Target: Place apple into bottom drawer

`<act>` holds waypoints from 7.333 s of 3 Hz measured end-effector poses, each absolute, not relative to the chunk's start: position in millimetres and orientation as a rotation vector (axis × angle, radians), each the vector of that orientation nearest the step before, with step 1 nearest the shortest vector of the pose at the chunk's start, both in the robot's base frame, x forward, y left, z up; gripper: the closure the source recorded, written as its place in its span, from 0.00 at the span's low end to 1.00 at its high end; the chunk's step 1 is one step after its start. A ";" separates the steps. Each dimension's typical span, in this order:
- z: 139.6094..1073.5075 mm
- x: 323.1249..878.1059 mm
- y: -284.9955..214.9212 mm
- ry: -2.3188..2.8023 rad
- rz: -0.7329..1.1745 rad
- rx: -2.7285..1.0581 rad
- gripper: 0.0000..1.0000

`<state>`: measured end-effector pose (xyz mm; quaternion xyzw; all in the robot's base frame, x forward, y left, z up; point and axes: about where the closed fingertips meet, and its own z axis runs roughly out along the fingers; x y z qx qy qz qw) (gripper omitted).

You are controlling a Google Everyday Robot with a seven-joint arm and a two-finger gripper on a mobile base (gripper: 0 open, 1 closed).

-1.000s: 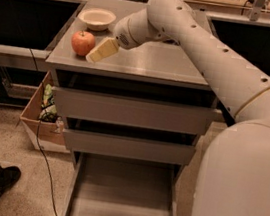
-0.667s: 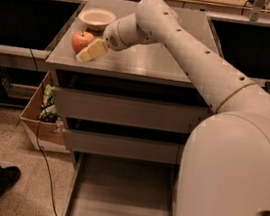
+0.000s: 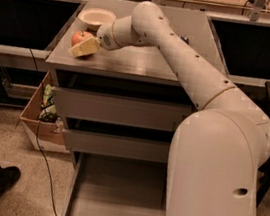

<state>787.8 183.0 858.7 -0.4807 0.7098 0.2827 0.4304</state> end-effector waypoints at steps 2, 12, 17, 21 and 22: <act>870.0 774.2 204.7 1.717 0.805 -1.193 0.62; 784.2 502.0 131.0 1.485 0.830 -1.303 1.00; 549.9 526.3 54.0 1.553 0.602 -1.670 1.00; 456.9 526.6 44.2 1.584 0.610 -1.672 1.00; 386.4 523.4 29.2 1.615 0.608 -1.650 1.00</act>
Offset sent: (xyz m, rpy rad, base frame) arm -0.0234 0.0218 0.0181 0.1107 0.0235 0.0599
